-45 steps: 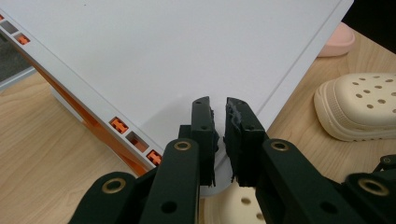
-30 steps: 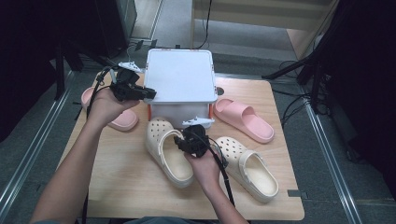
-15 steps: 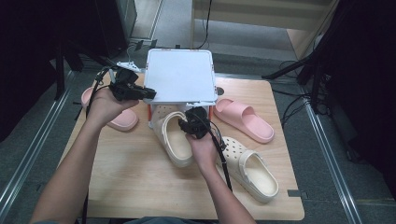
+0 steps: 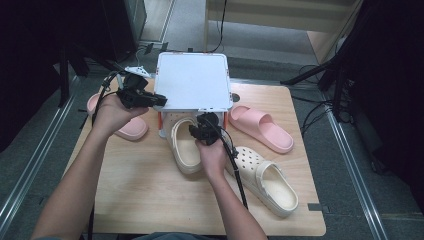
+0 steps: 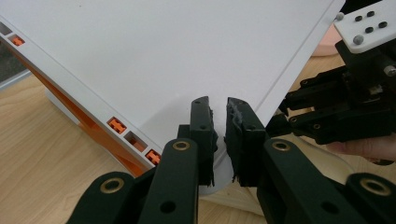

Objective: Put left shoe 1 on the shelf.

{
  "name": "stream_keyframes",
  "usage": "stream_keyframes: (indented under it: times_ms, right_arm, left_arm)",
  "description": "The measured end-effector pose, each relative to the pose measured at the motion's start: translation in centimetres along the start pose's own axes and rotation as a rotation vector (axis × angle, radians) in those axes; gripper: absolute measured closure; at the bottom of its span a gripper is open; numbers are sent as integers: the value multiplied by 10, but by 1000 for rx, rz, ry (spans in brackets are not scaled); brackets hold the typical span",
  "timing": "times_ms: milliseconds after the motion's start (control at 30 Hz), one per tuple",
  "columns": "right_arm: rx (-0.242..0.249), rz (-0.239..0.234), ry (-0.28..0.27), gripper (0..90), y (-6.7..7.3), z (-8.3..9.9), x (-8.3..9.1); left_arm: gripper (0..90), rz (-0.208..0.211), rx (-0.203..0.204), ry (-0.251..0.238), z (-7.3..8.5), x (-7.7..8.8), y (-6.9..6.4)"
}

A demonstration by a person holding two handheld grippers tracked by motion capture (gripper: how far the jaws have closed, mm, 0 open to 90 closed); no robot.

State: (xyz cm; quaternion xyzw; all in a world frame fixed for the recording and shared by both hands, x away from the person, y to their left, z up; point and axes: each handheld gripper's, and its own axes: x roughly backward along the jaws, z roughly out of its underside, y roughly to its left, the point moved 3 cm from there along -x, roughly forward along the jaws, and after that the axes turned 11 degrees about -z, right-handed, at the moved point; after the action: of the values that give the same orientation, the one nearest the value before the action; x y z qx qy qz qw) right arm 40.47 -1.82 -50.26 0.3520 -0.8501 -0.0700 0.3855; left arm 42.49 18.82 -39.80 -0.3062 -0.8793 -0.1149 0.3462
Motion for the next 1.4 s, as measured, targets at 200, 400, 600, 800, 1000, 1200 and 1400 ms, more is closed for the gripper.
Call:
stream_keyframes:
  times_ms: [200, 400, 600, 800, 1000, 1200, 1400]
  right_arm:
    - [26, -37, 2, 592, -1, 1, 10]
    - [97, -42, 2, 555, 4, 5, 25]
    - [117, -56, -8, 546, 9, 10, 43]
    - [130, -95, -2, 603, 16, 18, 58]
    - [154, -131, 10, 737, 22, 35, 65]
    - [178, -177, 19, 817, 30, 53, 73]
    - [203, -200, 63, 895, 37, 74, 73]
  left_arm:
    - [808, -2, -4, 0, 0, 0, 0]
    - [809, -1, -8, -1, 0, 0, 0]
    - [809, -1, -8, -1, 0, 0, 0]
    - [809, 0, -4, -1, 0, 0, 0]
    - [809, 1, -4, -3, 0, 0, 0]
    - [809, 2, -4, -4, 0, 0, 0]
    - [810, 5, -4, -7, 1, 0, 0]
